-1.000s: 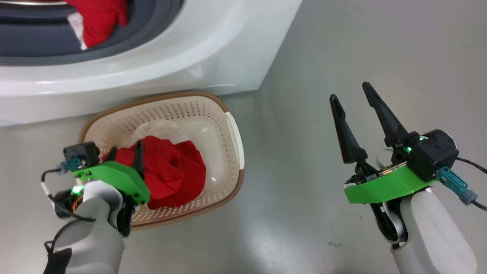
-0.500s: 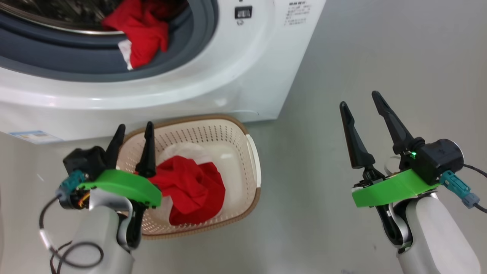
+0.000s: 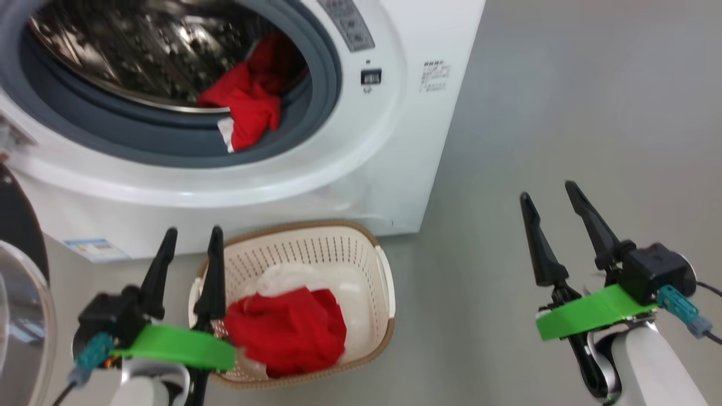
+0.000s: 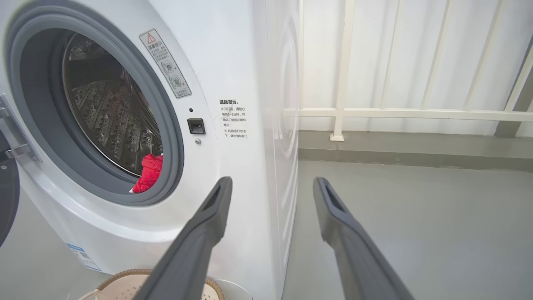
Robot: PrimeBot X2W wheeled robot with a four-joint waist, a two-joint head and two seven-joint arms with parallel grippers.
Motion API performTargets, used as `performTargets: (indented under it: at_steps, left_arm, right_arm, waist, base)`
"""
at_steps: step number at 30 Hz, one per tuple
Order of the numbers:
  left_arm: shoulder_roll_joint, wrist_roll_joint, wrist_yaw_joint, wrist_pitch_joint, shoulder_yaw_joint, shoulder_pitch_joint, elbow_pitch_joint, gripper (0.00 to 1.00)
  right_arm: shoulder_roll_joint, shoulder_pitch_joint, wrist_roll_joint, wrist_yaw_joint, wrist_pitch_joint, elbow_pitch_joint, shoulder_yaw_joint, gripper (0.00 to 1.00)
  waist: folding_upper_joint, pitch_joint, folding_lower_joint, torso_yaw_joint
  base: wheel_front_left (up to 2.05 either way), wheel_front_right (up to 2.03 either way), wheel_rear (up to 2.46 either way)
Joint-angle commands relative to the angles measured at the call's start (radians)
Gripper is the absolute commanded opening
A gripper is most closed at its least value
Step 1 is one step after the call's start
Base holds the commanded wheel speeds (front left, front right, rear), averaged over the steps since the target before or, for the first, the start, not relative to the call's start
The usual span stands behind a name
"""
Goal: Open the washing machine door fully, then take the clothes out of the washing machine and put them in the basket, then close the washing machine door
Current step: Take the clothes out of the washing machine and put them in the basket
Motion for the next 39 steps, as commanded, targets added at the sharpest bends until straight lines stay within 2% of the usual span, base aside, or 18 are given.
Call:
performTargets:
  at_steps: [1, 8, 19, 39]
  left_arm:
    - [0.016, 0.007, -0.008, -0.009, 0.037, 0.013, -0.037, 1.00]
    - [0.016, 0.020, -0.010, -0.009, 0.055, 0.114, -0.112, 1.00]
    - [0.015, 0.008, 0.018, 0.003, 0.063, 0.238, -0.175, 1.00]
    - [0.019, -0.016, 0.038, 0.022, 0.060, 0.285, -0.193, 1.00]
  right_arm:
    - [0.001, 0.006, -0.008, 0.005, -0.006, -0.024, 0.014, 1.00]
    - [0.001, 0.070, -0.012, 0.005, -0.006, -0.030, -0.006, 1.00]
    - [0.001, 0.164, -0.018, 0.005, -0.006, -0.066, -0.020, 1.00]
    - [0.001, 0.184, -0.009, 0.005, -0.006, -0.066, 0.000, 1.00]
  waist:
    - [0.0000, -0.051, 0.0000, 0.000]
    - [0.0000, -0.127, 0.0000, -0.008]
    - [0.0000, -0.213, 0.0000, -0.022]
    - [0.0000, -0.230, 0.0000, -0.027]
  base:
    - [0.00, 0.00, 0.00]
    - [0.00, 0.00, 0.00]
    - [0.00, 0.00, 0.00]
    - [0.00, 0.00, 0.00]
